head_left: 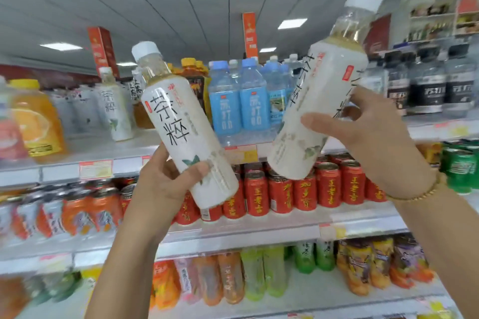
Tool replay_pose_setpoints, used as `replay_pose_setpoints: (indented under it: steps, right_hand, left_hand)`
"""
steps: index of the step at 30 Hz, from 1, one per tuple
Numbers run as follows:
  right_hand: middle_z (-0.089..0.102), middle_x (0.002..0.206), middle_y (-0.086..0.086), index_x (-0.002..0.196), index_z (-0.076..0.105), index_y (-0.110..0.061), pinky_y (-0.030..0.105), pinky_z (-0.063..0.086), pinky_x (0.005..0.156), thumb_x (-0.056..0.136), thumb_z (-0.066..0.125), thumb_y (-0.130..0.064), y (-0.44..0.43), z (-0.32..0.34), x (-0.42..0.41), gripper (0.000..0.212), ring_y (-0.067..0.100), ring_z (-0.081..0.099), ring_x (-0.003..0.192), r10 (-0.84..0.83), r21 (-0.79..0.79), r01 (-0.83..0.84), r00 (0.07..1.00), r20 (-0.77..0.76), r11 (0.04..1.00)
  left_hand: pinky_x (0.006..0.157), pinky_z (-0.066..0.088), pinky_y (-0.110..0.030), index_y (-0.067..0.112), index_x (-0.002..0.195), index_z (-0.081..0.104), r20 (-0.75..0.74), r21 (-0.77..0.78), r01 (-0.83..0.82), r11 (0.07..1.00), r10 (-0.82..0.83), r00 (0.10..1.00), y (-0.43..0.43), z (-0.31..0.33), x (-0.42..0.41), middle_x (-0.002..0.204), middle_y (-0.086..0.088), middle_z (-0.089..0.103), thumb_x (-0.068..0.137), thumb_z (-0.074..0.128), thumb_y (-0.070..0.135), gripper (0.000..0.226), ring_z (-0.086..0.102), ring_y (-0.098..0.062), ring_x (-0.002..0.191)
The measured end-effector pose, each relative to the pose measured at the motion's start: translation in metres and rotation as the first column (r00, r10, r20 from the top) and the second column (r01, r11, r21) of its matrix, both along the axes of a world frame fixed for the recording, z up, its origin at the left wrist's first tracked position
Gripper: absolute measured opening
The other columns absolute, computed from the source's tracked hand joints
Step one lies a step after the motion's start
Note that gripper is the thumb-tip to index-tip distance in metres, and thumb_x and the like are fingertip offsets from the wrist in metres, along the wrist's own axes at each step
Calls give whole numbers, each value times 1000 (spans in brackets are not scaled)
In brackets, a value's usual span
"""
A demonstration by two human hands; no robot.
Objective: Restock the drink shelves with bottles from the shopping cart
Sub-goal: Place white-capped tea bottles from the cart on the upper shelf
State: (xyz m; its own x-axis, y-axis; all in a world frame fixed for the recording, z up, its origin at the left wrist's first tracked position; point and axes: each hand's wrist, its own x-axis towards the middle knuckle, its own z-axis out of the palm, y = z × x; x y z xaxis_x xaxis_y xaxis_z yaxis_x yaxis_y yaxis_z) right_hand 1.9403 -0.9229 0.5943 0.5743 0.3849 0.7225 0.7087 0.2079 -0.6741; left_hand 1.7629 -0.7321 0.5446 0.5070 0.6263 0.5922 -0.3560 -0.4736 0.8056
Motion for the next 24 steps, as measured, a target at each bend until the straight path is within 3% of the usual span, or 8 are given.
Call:
replay_pose_setpoints:
  steps: [6,9,11,15,19,24]
  right_hand:
    - [69,101,-14,106,66,-23,6,49,66,64,80,-29,80,7,-64,45,0,64,88,133,-10,-132,991,34,991]
    - [68,101,-15,108,65,-22,11,52,68,63,81,-32,131,17,-100,49,0,64,85,123,13,-124,989,80,992]
    - [68,100,-15,108,64,-21,12,52,68,62,82,-31,169,29,-124,50,-3,64,82,96,45,-101,990,102,994]
    - [66,91,-13,96,61,-21,8,50,68,61,85,-27,251,54,-159,43,-5,61,76,13,74,-23,990,140,997]
    - [70,101,-2,101,66,-14,25,54,80,60,86,-31,330,68,-161,48,8,64,86,-77,-62,87,987,144,994]
    - [69,96,1,95,67,-10,31,55,79,61,85,-35,395,62,-144,46,14,65,90,-183,-268,211,975,125,940]
  left_hand:
    - [59,53,-18,25,99,60,47,-67,-60,996,63,997,66,11,-65,83,10,74,52,75,25,49,69,-6,77]
    - [65,52,-15,19,106,58,46,34,-124,992,123,991,111,32,-100,91,7,72,65,78,10,47,67,-3,83]
    - [62,49,-10,13,111,55,25,120,-173,978,171,985,145,54,-119,93,7,69,74,73,1,42,65,5,75]
    - [61,51,-11,9,117,57,-78,232,-177,956,200,977,218,88,-137,98,5,70,72,77,9,49,66,5,71]
    - [60,52,-10,19,113,56,-212,282,-120,952,184,960,266,94,-129,96,6,70,71,80,12,49,64,7,69]
    - [61,52,-17,15,115,58,-287,169,-75,983,122,950,301,85,-108,99,1,68,71,80,13,50,61,-4,73]
